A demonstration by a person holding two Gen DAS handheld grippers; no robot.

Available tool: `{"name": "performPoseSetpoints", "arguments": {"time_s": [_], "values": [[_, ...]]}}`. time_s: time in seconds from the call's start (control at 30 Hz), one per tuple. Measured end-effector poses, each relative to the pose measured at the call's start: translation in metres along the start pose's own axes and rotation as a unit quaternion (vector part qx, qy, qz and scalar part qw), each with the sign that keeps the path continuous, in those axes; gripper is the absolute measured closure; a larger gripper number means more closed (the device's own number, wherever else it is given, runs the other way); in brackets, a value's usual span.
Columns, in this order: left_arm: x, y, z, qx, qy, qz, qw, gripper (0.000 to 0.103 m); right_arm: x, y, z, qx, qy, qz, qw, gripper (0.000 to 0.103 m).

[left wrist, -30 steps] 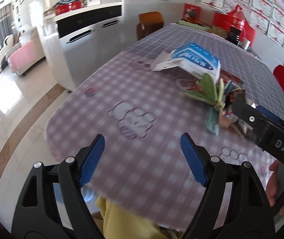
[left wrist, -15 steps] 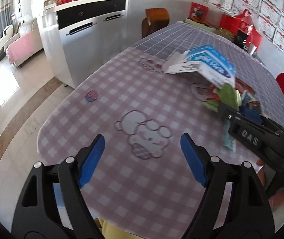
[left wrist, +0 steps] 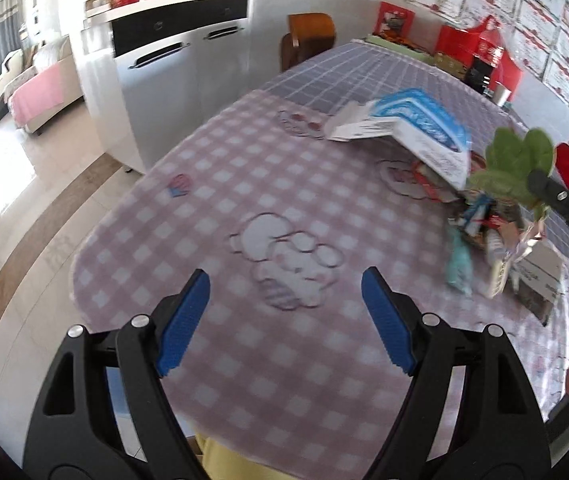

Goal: Collect trash
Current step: 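Grasp the green plant sprig with the right gripper while the left grasps the cardboard box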

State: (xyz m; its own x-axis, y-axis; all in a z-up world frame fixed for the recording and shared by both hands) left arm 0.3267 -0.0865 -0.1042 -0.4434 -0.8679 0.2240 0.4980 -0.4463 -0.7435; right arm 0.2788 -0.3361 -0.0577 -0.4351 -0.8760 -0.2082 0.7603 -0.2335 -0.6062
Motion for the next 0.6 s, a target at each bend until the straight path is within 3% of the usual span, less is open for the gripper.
{"name": "performPoseSetpoints", "arguments": {"time_s": [0.23, 0.4, 0.6], "values": [[0.055, 0.018, 0.002, -0.023, 0.044, -0.030, 0.9983, 0.025, 0.046, -0.057, 0.017, 0.053, 0.032, 0.000, 0.998, 0.094], [0.092, 0.028, 0.001, -0.040, 0.069, -0.051, 0.9955, 0.024, 0.092, -0.089, 0.023, 0.084, 0.059, -0.025, 0.994, 0.094], [0.150, 0.023, -0.001, -0.039, 0.116, -0.124, 0.9847, 0.022, 0.148, -0.112, 0.023, 0.105, 0.092, -0.067, 0.988, 0.094]]}}
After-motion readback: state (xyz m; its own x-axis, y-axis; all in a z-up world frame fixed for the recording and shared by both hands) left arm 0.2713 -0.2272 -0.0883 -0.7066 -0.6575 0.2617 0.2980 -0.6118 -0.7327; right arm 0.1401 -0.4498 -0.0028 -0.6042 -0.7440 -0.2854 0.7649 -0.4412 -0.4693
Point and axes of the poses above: each gripper's, at about its wrist camera, not at the fingertips, and y roughly the way its jaws point, x to its right, z to its top, the point moved 3 cm from there along y, roughly the way its jaws point, and after that the axes turned 9 degrees about -z, right-handed, at the moved point
